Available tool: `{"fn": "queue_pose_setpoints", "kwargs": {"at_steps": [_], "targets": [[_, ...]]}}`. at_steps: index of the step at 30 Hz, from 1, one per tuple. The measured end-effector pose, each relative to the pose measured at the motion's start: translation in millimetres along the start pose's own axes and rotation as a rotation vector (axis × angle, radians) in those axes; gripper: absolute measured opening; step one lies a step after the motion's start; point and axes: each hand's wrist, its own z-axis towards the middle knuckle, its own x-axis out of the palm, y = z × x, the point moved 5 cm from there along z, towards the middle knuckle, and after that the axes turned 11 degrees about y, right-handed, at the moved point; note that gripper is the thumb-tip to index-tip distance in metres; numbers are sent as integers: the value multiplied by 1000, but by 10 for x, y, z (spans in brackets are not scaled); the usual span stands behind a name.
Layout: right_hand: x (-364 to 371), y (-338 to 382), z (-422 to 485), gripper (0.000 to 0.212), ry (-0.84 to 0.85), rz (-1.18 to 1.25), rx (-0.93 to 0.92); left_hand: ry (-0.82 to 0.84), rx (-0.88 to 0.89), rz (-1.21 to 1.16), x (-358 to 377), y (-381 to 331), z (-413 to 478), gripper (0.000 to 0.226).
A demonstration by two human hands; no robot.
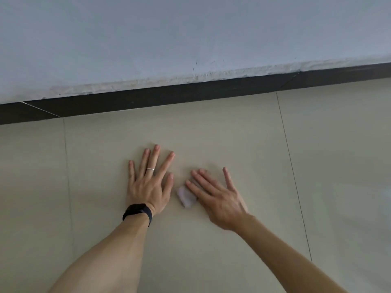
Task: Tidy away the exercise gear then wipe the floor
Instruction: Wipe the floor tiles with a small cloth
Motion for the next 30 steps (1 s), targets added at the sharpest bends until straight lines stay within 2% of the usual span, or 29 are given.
{"fn": "queue_pose_setpoints", "kwargs": {"at_steps": [1, 2, 5, 6, 7, 8, 10, 12, 14, 15, 16, 17, 18, 21, 22, 23, 24, 26, 28, 30], "targets": [[-116, -341, 88, 61, -39, -2, 92, 12, -2, -4, 7, 7, 8, 57], [-250, -749, 184, 57, -80, 41, 278, 21, -3, -6, 14, 13, 13, 57], [-701, -1880, 266, 55, -223, 356, 1032, 16, -4, 8, 26, 14, 17, 58], [-791, -2018, 285, 56, -242, 411, 1172, 11, -6, 17, 23, 15, 17, 58], [-828, -2027, 327, 57, -248, 417, 1220, 9, -5, 22, 23, 15, 17, 59], [-823, -1934, 385, 58, -253, 406, 1195, 8, -2, 23, 24, 10, 20, 59], [-687, -1504, 463, 59, -249, 353, 1032, 18, -2, 18, 27, 4, 30, 59], [-468, -872, 461, 59, -157, 259, 753, 31, -1, 9, 18, 3, 40, 60], [-295, -410, 422, 60, -7, 140, 384, 35, 3, 15, 12, 8, 38, 60], [-279, -413, 411, 61, 23, 80, 239, 38, 2, 18, 11, 12, 32, 60], [-323, -578, 426, 62, 27, 52, 185, 39, 0, 18, 8, 21, 30, 60], [-387, -846, 445, 61, 5, 37, 250, 37, -1, 18, 5, 22, 30, 60], [-485, -1175, 468, 60, -36, 58, 411, 36, -1, 18, 5, 20, 30, 61], [-899, -2114, 506, 57, -219, 410, 1117, 30, 4, 13, 9, 10, 38, 61], [-984, -2199, 584, 57, -244, 512, 1268, 29, 6, 12, 10, 9, 40, 61], [-1036, -2154, 696, 58, -260, 567, 1331, 26, 8, 11, 6, 4, 41, 61], [-1034, -2009, 836, 58, -275, 588, 1310, 21, 10, 9, 1, 2, 35, 60], [-906, -1501, 1045, 58, -271, 509, 1094, 15, 7, 8, -14, -1, 22, 60], [-672, -726, 1064, 58, -157, 308, 699, 23, 11, 7, -15, -11, 23, 60], [-462, -156, 907, 62, 31, 120, 308, 32, 11, 5, -12, -2, 25, 61]]}}
